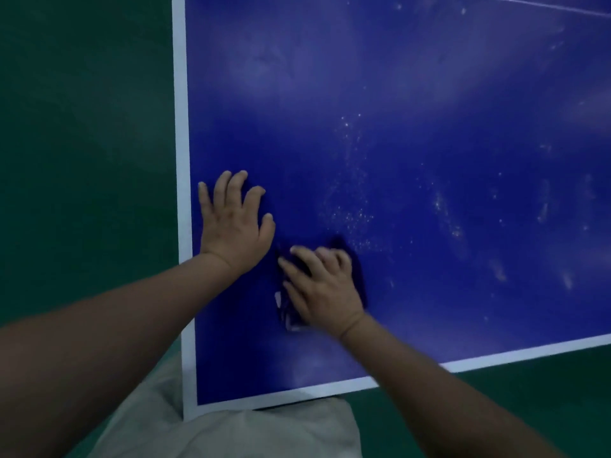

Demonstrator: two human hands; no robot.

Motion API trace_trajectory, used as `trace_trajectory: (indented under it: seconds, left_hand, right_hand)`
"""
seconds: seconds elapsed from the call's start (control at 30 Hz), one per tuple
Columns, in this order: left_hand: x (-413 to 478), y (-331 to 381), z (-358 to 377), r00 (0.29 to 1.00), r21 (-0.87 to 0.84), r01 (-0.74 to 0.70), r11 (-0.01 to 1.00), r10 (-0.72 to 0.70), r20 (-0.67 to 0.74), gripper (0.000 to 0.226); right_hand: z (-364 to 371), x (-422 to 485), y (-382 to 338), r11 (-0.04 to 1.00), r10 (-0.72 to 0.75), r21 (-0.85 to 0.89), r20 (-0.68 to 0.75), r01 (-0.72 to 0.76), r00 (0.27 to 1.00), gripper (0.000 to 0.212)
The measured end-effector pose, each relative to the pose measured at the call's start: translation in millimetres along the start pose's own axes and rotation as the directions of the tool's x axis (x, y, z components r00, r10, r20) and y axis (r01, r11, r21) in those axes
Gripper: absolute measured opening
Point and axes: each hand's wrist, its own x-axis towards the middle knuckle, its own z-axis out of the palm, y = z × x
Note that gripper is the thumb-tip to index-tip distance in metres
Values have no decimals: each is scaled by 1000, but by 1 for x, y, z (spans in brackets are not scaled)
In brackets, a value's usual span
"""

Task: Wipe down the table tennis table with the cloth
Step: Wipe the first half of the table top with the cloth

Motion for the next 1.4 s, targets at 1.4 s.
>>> trace_trajectory:
  seconds: [1.4]
  left_hand:
    - [36,6,-3,997,-71,69,995,-72,-38,66]
  right_hand:
    - [6,110,64,997,59,37,101,-62,993,47]
